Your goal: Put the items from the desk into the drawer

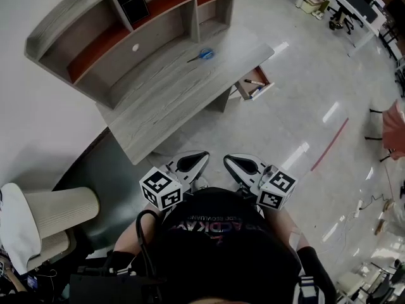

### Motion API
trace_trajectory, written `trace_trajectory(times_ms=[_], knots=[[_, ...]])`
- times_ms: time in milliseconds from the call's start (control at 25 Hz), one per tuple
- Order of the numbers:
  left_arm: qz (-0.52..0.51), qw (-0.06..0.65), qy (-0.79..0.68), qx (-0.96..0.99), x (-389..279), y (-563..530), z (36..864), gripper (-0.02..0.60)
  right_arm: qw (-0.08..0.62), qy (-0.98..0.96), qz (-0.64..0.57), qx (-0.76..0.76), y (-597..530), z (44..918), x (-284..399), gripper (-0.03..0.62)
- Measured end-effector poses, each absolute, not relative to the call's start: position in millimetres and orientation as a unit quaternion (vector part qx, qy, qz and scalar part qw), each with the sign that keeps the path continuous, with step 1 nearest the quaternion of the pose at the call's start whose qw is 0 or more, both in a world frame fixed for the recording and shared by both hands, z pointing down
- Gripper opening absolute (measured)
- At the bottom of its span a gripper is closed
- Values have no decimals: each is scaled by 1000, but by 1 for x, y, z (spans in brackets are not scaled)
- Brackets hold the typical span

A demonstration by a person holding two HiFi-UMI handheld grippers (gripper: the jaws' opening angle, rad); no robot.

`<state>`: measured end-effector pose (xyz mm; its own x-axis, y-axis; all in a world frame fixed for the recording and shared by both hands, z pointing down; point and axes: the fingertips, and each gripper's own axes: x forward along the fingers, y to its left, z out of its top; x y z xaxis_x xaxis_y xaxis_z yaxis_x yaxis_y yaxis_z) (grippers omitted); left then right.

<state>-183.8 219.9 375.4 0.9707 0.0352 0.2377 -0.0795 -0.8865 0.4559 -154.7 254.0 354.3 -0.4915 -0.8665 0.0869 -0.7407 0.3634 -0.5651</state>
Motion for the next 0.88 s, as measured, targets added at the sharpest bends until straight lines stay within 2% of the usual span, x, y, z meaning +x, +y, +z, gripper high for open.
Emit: trace_trajectory(times_ms=[880], knots=[[119, 238, -30, 964, -119, 249, 377, 11, 114, 821, -280, -484, 279, 355, -81, 17]])
